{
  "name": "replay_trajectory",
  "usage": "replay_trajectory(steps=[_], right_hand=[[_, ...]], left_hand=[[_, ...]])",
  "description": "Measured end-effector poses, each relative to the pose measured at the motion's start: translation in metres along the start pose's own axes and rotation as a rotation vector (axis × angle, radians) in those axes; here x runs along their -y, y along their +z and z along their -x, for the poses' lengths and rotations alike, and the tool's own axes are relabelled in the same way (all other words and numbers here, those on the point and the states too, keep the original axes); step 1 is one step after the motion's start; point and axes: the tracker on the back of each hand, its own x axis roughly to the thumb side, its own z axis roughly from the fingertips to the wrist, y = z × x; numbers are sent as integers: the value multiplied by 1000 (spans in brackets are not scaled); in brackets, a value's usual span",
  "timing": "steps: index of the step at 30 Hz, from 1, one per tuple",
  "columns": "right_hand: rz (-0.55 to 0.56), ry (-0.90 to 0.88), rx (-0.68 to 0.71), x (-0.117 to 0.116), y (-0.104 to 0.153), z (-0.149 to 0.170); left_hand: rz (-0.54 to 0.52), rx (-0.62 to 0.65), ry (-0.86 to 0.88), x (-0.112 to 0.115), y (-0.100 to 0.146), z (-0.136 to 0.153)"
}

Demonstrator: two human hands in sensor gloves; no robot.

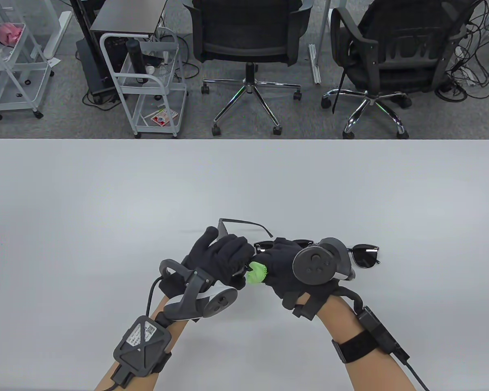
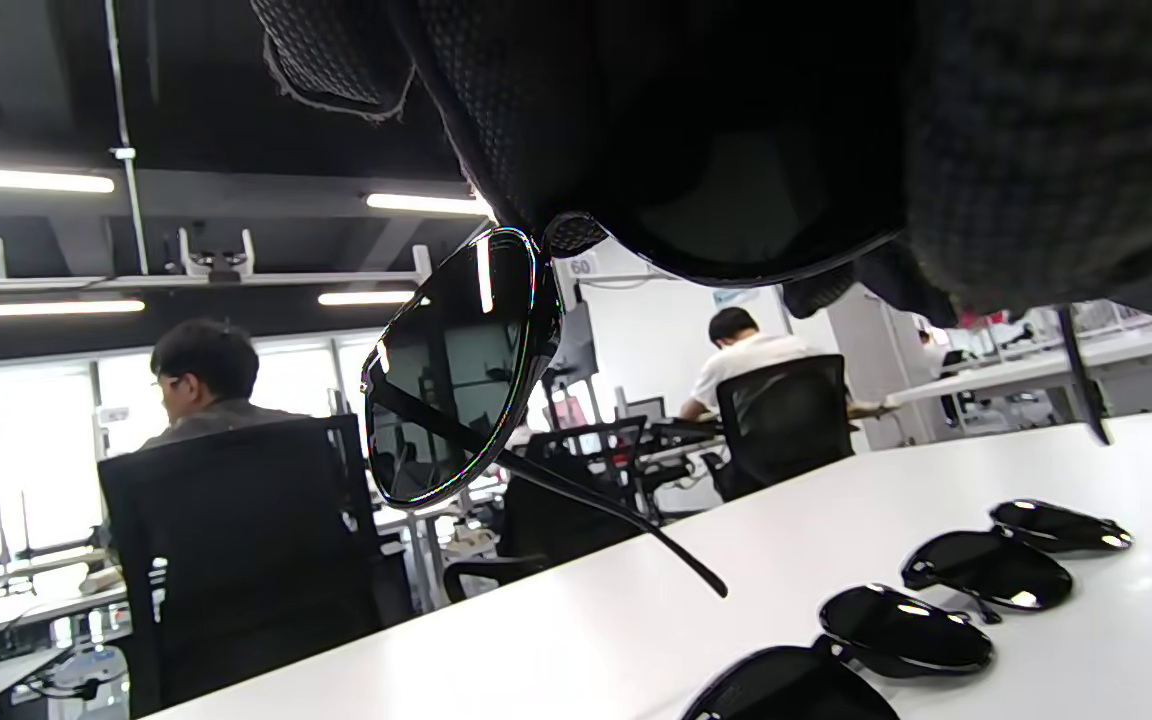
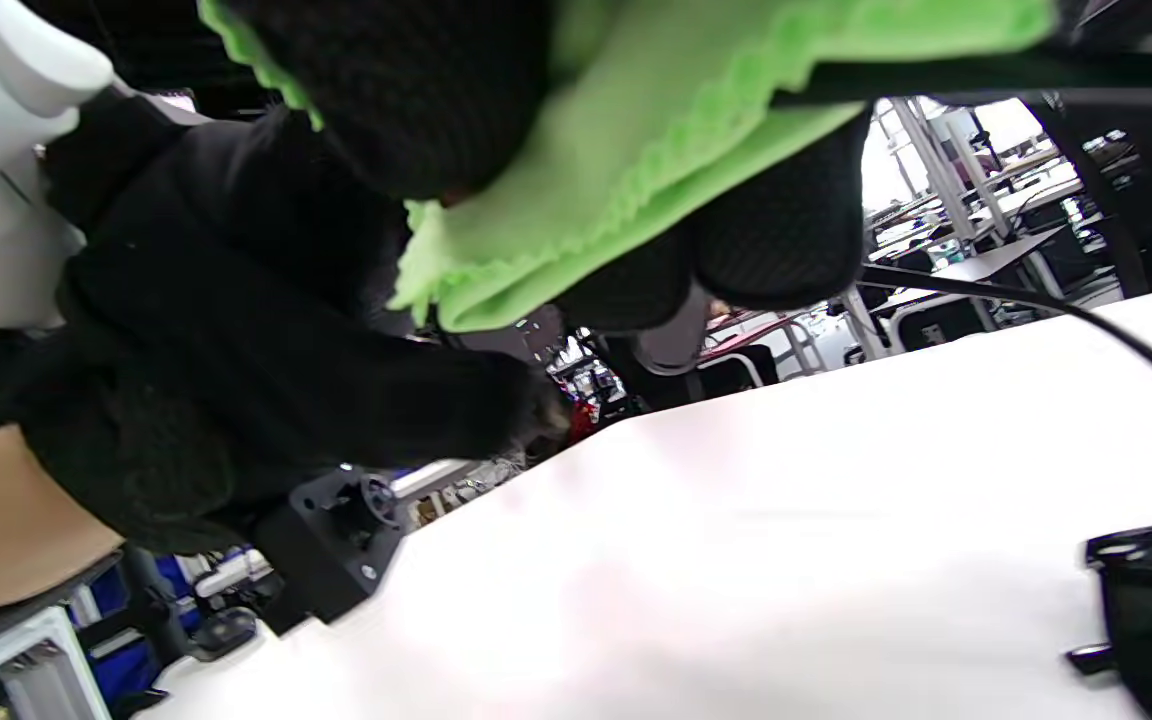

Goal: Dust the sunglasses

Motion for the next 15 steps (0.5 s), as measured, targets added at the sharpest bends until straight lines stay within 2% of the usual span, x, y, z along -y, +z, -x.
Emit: replay_trajectory(steps=[3,7,15], right_hand=[[-15,29,-47,9,6,17],[3,-69,-132,18,18,43],[10,-156,-132,12,20,40]], left_hand=[[-4,-56,37,-2,4,18],[5,-113,87,0,9,33],[1,-98,84,-4,8,26]])
